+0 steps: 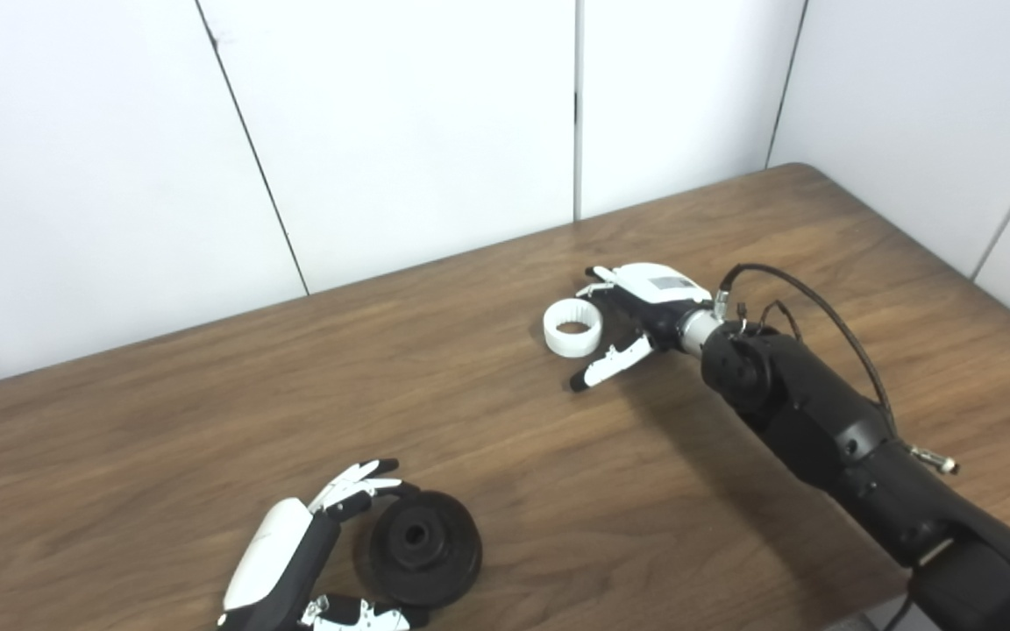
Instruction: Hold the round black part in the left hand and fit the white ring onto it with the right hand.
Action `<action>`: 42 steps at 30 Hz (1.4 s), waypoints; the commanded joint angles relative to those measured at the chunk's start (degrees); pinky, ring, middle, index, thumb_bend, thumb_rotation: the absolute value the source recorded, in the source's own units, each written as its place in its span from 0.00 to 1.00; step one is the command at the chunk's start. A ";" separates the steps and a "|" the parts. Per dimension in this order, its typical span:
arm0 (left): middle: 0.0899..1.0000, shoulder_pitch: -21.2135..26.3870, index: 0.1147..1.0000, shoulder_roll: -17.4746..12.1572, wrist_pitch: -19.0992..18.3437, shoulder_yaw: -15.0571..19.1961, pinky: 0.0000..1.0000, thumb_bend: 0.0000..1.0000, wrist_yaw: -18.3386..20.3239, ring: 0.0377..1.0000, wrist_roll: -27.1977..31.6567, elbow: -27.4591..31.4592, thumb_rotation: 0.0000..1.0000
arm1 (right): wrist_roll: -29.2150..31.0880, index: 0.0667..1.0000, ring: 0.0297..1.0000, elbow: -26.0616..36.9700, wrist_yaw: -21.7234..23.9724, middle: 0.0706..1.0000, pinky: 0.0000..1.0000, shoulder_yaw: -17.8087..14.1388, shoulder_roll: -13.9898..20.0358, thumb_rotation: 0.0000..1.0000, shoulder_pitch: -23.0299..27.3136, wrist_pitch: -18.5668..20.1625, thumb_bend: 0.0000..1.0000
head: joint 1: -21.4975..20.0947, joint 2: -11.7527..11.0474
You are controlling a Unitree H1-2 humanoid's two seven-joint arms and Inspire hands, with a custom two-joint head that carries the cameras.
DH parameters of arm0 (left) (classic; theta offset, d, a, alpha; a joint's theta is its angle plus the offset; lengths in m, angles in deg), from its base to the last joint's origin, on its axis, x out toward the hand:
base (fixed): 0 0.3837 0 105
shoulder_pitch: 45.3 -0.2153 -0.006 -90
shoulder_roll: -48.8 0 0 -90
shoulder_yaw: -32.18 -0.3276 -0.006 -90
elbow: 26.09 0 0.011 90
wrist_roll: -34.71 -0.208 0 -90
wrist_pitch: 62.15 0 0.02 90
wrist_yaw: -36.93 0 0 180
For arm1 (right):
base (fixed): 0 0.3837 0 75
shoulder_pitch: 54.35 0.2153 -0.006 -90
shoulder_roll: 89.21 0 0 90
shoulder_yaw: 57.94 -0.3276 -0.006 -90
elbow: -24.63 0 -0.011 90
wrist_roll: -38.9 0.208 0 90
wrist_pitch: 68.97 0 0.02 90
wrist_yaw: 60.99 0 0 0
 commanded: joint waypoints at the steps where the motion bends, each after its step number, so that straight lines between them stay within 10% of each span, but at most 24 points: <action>1: 0.89 -0.74 0.43 -0.54 -1.52 0.20 0.76 0.52 1.25 0.93 -0.28 0.70 0.07 | -0.47 0.78 0.98 0.20 -3.35 0.98 0.95 -0.44 -0.20 0.53 0.98 -1.65 0.92 | 0.22 0.10; 16: 0.89 -0.72 0.43 -0.36 -1.90 0.22 0.76 0.52 1.30 0.93 -1.01 0.85 0.07 | 0.61 0.64 0.91 -3.25 -18.31 0.90 0.91 -3.23 -4.81 0.37 -1.32 -4.95 0.70 | 0.79 0.65; 42: 0.89 -0.96 0.43 0.37 -2.10 0.28 0.77 0.52 1.48 0.93 -0.92 1.16 0.07 | 2.17 0.45 0.84 -5.77 -30.16 0.80 0.89 -4.38 -8.62 0.14 -3.83 -8.68 0.51 | 1.75 1.54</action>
